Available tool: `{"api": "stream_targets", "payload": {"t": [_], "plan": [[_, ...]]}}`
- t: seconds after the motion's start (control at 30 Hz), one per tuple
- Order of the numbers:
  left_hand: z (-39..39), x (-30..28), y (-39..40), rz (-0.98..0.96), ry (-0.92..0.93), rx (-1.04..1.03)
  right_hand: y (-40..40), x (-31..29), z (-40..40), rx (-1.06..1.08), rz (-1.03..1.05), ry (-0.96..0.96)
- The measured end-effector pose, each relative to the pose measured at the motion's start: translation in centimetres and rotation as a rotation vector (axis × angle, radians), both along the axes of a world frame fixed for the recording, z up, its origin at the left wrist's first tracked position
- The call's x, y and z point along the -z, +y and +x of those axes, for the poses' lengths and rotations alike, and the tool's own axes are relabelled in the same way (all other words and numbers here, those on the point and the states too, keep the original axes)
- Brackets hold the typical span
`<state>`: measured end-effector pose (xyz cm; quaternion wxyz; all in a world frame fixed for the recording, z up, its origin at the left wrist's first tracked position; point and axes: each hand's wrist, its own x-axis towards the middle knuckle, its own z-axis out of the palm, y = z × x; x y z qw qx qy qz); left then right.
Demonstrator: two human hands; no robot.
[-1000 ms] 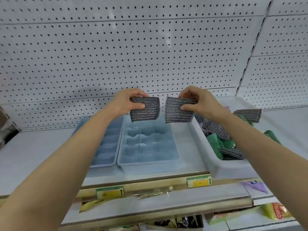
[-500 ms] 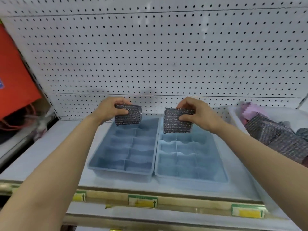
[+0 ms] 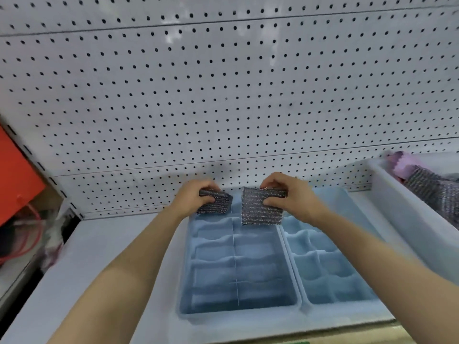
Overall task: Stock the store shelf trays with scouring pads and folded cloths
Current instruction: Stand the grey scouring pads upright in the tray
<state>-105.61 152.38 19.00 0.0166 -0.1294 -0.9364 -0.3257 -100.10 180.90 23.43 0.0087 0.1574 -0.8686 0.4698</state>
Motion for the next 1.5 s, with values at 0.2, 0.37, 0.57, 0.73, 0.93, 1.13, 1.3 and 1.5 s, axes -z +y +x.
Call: {"api": "stream_targets", "payload": {"t": [0.2,0.37,0.57,0.73,0.93,1.13,1.3,1.5], "plan": [[-0.9,3.5,-0.1,-0.112,0.021,-0.022,-1.0,0.8,-0.6,0.043,0.002,0.023],[0.1,3.8,1.5,-0.149,0.061,0.045,-3.3,1.6,-1.2,-0.004,0.055,0.045],[1.5,2.1,2.4,0.216,-0.228,-0.008,-7.3,3.5,-2.4,-0.037,0.07,0.089],[0.6,1.2,-0.1,0.631,-0.374,-0.086,-9.6,5.9,-3.2,-0.02,0.122,0.106],[2.6,2.6,1.2,-0.322,0.037,0.175,-10.0,8.9,-3.1,0.076,0.331,0.359],[1.9,3.8,2.0,-0.596,0.165,0.059,-10.6,9.6,-3.0,-0.002,0.4,0.538],[2.1,5.4,3.0,-0.741,-0.033,0.0,-9.9,12.0,-3.7,-0.175,0.705,0.401],[2.3,3.3,3.3,-0.703,-0.105,-0.008,-9.6,10.3,-3.4,-0.139,0.711,0.359]]}}
